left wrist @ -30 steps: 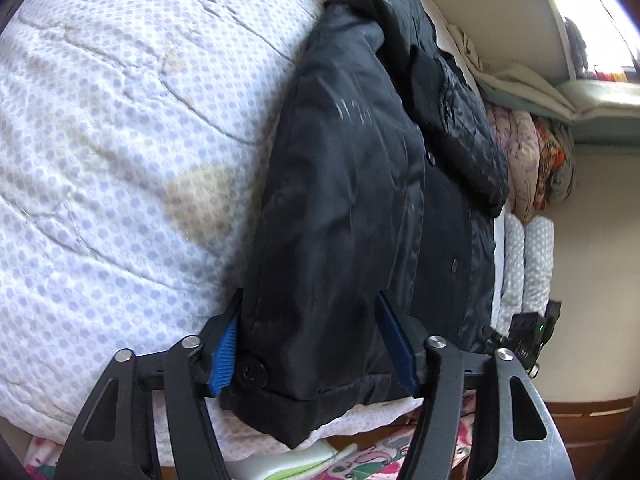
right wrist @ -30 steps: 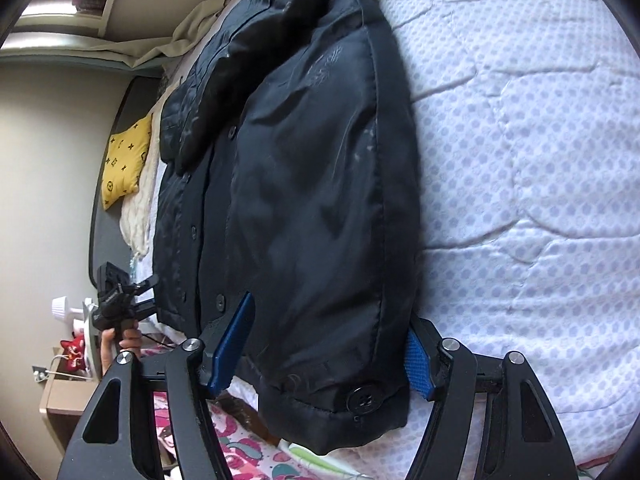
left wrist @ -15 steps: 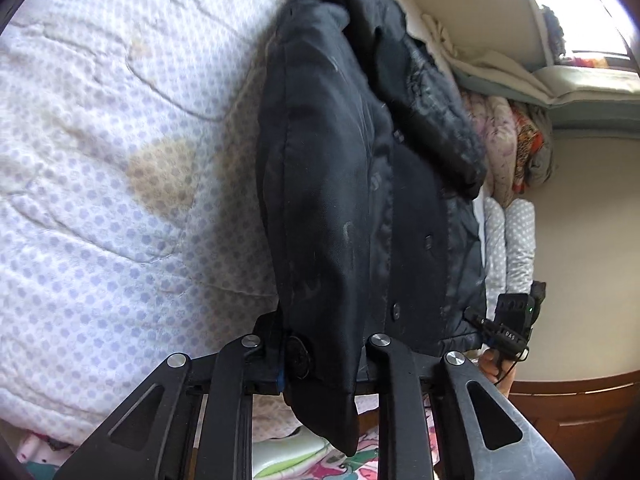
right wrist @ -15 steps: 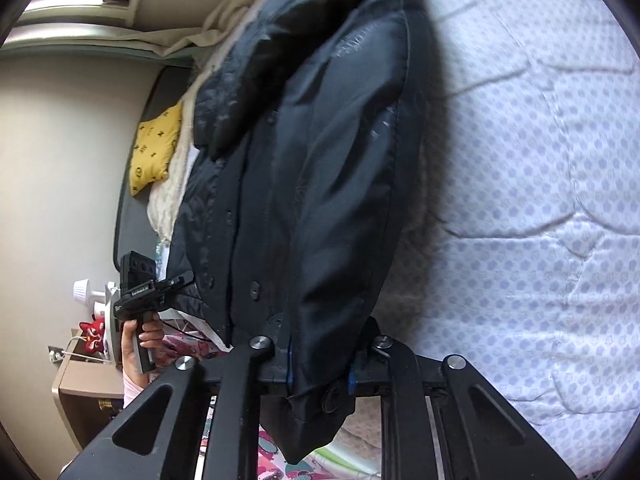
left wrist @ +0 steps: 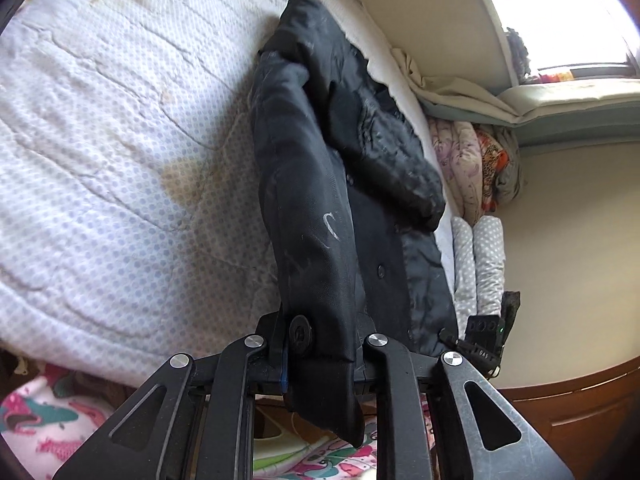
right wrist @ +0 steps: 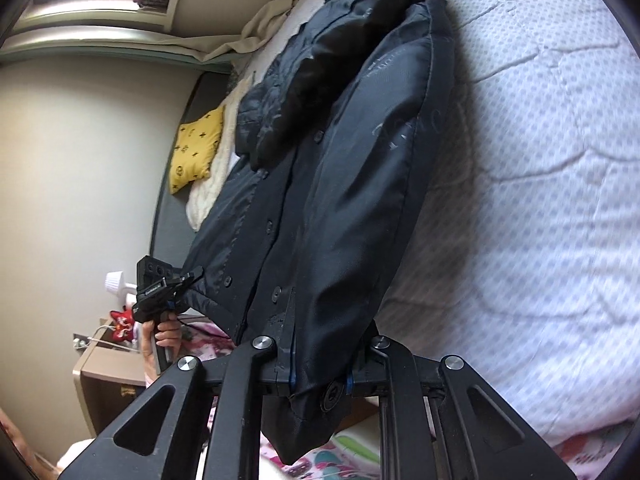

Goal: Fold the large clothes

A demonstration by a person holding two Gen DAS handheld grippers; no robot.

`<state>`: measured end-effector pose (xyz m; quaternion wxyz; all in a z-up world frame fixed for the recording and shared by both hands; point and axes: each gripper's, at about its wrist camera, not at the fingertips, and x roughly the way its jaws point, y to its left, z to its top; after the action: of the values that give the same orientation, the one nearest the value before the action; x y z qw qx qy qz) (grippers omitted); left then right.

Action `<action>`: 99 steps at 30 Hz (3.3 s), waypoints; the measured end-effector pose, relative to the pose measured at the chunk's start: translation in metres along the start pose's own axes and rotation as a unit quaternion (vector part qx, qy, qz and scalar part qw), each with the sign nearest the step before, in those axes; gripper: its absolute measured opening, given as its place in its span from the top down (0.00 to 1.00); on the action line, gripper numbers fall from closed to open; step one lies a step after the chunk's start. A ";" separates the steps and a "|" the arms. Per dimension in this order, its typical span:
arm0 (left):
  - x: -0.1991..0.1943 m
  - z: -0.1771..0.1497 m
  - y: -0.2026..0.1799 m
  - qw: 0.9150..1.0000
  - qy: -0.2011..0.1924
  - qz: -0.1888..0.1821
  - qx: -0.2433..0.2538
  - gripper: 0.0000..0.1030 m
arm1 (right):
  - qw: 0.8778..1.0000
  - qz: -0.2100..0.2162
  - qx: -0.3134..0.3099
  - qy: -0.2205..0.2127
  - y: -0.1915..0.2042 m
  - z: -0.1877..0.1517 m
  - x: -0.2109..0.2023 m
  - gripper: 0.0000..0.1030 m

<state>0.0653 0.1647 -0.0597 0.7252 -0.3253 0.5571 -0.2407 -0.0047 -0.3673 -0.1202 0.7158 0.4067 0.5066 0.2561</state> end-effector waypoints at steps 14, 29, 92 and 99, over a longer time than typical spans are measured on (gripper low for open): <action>-0.016 0.057 -0.057 0.997 -0.055 -0.059 0.015 0.79 | 0.996 0.052 -0.022 -0.068 0.029 0.045 -0.030 0.89; 0.048 0.204 -0.091 0.991 -0.122 -0.049 -0.016 0.77 | 0.985 0.030 -0.028 -0.165 0.057 0.205 -0.014 0.89; 0.115 0.219 -0.013 0.989 -0.087 0.118 -0.025 0.68 | 0.947 -0.284 -0.063 -0.134 -0.007 0.249 0.052 0.94; 0.098 0.221 -0.030 0.984 -0.103 0.144 -0.028 0.54 | 0.950 -0.276 -0.046 -0.135 -0.009 0.248 0.053 0.71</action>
<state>0.3046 0.1200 -0.0638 0.7963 -0.2846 0.5273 -0.0830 0.2452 -0.4109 -0.1162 0.8379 0.2484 0.4858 0.0138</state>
